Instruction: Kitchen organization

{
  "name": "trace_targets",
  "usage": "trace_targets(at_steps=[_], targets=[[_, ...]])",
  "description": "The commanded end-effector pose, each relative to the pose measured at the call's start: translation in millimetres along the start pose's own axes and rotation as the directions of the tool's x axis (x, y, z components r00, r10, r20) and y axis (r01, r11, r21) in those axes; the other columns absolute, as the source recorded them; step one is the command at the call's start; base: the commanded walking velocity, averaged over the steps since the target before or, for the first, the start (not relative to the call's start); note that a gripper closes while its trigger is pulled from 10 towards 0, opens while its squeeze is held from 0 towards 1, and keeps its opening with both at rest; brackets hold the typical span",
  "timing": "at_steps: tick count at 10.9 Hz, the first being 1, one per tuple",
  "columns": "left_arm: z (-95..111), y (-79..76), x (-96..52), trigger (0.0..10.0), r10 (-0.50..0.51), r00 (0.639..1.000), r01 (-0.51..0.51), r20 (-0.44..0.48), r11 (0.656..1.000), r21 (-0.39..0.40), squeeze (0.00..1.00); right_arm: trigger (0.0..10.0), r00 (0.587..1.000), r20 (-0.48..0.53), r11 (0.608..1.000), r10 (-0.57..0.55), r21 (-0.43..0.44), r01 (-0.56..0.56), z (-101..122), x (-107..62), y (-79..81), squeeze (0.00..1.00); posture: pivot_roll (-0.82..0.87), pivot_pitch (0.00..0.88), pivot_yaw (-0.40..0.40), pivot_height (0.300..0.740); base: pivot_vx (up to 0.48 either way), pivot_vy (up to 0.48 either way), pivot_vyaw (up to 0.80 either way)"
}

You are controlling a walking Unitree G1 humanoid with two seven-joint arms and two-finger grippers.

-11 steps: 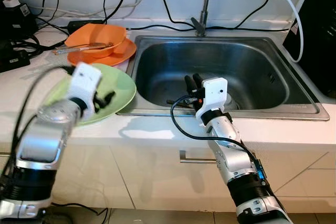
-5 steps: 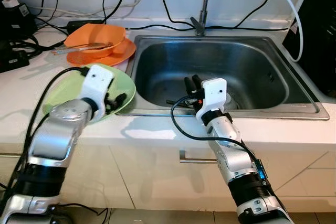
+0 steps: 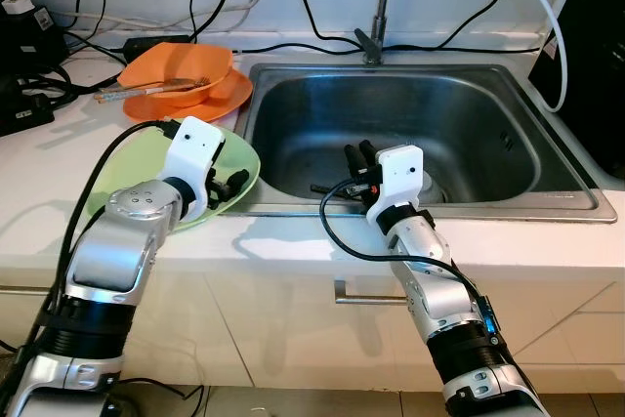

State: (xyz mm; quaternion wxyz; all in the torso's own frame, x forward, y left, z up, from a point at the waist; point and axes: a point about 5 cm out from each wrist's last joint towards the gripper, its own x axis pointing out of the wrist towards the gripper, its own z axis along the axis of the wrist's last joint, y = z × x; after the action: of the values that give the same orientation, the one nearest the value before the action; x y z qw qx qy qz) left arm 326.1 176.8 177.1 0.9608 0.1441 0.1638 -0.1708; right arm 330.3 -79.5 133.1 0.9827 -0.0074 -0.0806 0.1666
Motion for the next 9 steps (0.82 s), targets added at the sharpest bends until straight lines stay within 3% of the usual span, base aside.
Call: trace_targets(at_steps=[1, 4, 9], targets=[[0, -11.2, 6.7, 10.0, -0.059, 0.998, 0.059, -0.009, 0.998, 0.001, 0.0, 10.0, 1.0, 0.006, 1.0, 0.013, -0.003, -0.013, 2, 1.1, 2.8, 0.0, 0.13, 0.0, 0.049, 0.74, 0.0, 0.0, 0.0], [10, -28.0, 17.7, 10.0, -0.113, 0.993, 0.113, 0.028, 0.994, 0.002, 0.0, 10.0, 1.0, 0.007, 1.0, 0.014, -0.006, -0.014, 3, 1.2, 1.8, 0.0, 0.12, 0.0, 0.049, 0.74, 0.0, 0.0, 0.0], [10, -18.4, 15.4, 10.0, -0.069, 0.997, 0.069, 0.044, 0.998, 0.003, 0.0, 10.0, 1.0, 0.015, 1.0, 0.024, -0.002, -0.024, 7, 3.7, 0.8, 0.0, 0.12, 0.0, 0.043, 0.74, 0.0, 0.0, 0.0]])
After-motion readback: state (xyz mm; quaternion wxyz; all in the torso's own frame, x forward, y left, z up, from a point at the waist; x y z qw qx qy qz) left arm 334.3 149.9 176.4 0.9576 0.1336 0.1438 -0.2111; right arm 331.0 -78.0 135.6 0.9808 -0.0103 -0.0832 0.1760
